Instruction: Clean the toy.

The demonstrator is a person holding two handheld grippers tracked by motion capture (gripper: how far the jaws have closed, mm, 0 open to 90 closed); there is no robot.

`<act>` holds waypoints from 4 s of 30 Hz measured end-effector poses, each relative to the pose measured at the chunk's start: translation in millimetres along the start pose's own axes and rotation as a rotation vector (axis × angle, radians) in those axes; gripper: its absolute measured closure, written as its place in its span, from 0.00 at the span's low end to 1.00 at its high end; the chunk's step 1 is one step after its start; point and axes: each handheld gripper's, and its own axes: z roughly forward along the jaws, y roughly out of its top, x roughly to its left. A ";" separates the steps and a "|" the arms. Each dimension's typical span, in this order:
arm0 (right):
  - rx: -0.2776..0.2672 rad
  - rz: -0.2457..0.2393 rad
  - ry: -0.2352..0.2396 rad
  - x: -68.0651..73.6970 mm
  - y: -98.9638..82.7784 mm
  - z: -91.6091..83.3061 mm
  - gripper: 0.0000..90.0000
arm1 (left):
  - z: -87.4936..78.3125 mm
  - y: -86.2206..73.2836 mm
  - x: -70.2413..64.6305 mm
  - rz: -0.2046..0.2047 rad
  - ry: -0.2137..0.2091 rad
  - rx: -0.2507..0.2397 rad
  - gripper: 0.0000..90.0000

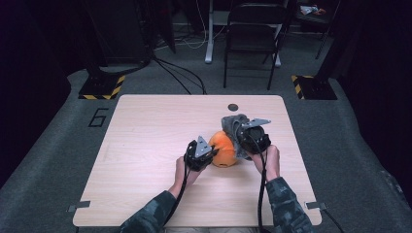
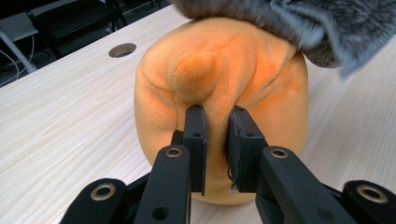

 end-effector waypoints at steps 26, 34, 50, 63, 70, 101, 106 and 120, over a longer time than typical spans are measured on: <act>0.007 -0.042 -0.020 7.5 1.1 -2.8 0.87 | -0.6 0.4 3.1 -0.024 0.001 0.001 0.88; -0.093 0.007 -0.004 -8.9 -0.9 -9.3 0.87 | -3.2 -1.7 9.8 -0.049 0.005 -0.001 0.87; -0.037 -0.014 0.057 9.5 -4.2 12.3 0.88 | -4.8 10.3 9.6 -0.066 0.016 0.027 0.34; -0.094 -0.026 0.060 13.8 -3.5 3.2 0.88 | -3.4 -0.6 12.1 -0.059 0.017 0.011 0.80; -0.147 -0.017 0.039 6.4 2.2 -18.6 0.88 | -6.9 2.8 12.1 -0.061 0.022 -0.035 0.83; 0.038 0.159 -0.129 -57.7 -55.2 6.9 0.87 | -42.9 8.3 68.5 -0.176 0.025 0.113 0.75; 0.072 0.176 -0.134 -65.2 -68.8 24.2 0.85 | -35.0 0.8 75.2 -0.219 0.088 0.086 0.60; 0.129 0.195 -0.151 -70.4 -80.9 48.5 0.54 | -14.1 3.1 93.7 -0.274 0.199 0.051 0.44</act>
